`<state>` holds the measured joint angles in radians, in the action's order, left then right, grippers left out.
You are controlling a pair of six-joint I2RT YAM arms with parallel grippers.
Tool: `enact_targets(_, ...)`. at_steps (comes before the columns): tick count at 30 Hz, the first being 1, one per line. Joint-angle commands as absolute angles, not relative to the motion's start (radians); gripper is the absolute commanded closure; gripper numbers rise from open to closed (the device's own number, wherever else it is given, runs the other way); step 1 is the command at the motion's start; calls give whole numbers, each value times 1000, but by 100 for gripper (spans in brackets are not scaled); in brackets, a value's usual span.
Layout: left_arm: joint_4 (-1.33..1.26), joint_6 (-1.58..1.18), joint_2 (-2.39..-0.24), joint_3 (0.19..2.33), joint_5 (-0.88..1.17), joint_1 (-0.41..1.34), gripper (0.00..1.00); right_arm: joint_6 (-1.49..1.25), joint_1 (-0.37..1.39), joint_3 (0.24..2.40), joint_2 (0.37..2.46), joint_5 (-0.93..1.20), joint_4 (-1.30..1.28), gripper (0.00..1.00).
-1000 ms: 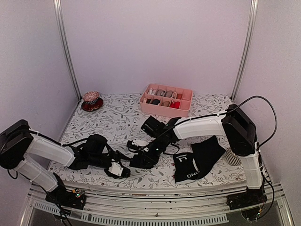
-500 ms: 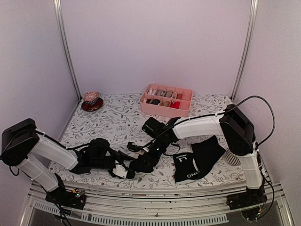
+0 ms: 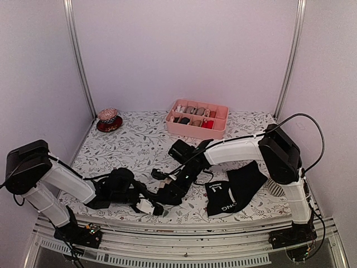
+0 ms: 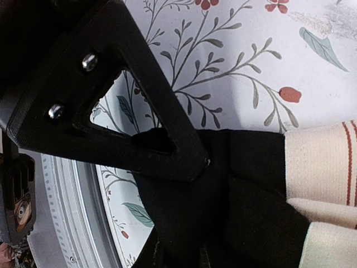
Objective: Roll the underwear
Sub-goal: Roll the underwear at the center of the board.
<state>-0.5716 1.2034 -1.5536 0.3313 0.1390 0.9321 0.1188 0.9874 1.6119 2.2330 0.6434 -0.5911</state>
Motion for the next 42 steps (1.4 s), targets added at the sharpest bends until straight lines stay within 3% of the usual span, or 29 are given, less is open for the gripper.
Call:
enact_targets(1, -462, 1206, -1575, 349, 112, 961, 96, 115, 978, 1634, 2252, 611, -596, 82)
enact_targets(10, -136, 1138, -1609, 492, 125, 960, 100, 127, 977, 1572, 2113, 492, -596, 53)
enact_targets(17, 52, 1078, -1647, 603, 197, 939, 99, 140, 996, 1336, 1856, 327, -472, 31)
enact_targets(23, 247, 1015, -1683, 736, 298, 903, 99, 189, 1109, 1074, 1650, 40, -316, 22)
enact_targets(30, 386, 978, -1729, 838, 401, 850, 99, 341, 1185, 836, 1544, -198, -30, 21)
enact_targets(38, 556, 976, -1845, 982, 538, 768, 98, 510, 1339, 875, 1672, -400, 90, 22)
enact_targets(42, 599, 965, -1879, 1026, 574, 742, 98, 601, 1354, 959, 1789, -421, 98, 27)
